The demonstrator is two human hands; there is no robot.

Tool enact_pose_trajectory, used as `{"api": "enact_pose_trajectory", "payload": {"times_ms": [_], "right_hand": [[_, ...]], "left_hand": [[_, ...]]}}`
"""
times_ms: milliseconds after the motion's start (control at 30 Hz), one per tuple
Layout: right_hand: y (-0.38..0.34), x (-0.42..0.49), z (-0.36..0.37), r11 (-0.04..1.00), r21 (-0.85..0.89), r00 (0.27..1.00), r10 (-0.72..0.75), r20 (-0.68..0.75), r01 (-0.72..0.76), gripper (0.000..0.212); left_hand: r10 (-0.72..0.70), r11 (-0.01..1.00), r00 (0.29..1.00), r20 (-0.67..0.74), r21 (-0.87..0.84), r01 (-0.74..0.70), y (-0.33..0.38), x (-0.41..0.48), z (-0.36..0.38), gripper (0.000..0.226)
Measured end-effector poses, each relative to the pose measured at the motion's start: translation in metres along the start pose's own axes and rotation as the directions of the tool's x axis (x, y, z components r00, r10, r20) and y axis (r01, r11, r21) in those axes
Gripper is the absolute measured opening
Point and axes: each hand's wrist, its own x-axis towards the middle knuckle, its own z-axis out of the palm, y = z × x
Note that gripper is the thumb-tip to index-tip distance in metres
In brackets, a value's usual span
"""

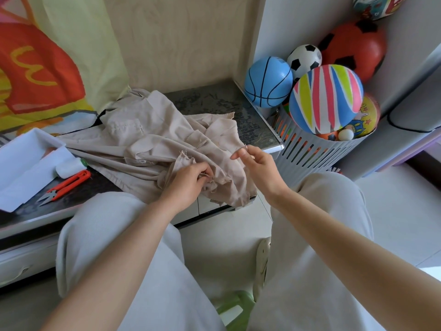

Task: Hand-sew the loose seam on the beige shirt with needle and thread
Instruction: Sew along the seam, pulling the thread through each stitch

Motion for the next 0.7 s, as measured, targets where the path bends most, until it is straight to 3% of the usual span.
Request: {"api": "enact_pose_trajectory", "payload": {"times_ms": [200,267,333,467,600,700], "right_hand": [[-0.011,0.003,0.001,0.909,0.398,0.988,0.08,0.133,-0.127,0.029],[-0.008,0.004,0.001,0.893,0.422,0.984,0.103,0.148,-0.158,0.029],[-0.003,0.006,0.0,0.934,0.312,0.984,0.152,0.094,-0.174,0.029],[0.012,0.007,-0.006,0.953,-0.135,0.962,0.274,0.009,-0.27,0.027],[0.021,-0.006,-0.01,0.858,-0.476,0.952,0.28,0.123,-0.19,0.035],[0.023,-0.011,-0.01,0.861,-0.495,0.933,0.267,0.241,-0.119,0.036]], "left_hand": [[0.01,0.999,0.998,0.055,0.035,-0.012,0.0,0.0,0.001,0.02],[0.007,0.999,0.998,0.057,0.036,-0.009,0.0,0.0,0.001,0.02],[0.004,0.999,0.999,0.051,0.036,-0.006,0.0,-0.001,0.001,0.023],[0.008,1.0,1.0,0.003,0.023,-0.009,0.001,-0.001,0.0,0.019],[0.024,1.0,0.999,-0.049,0.019,-0.023,0.004,0.0,-0.001,0.016],[0.012,1.0,0.999,-0.051,0.002,-0.012,0.005,0.0,-0.003,0.017]]}}
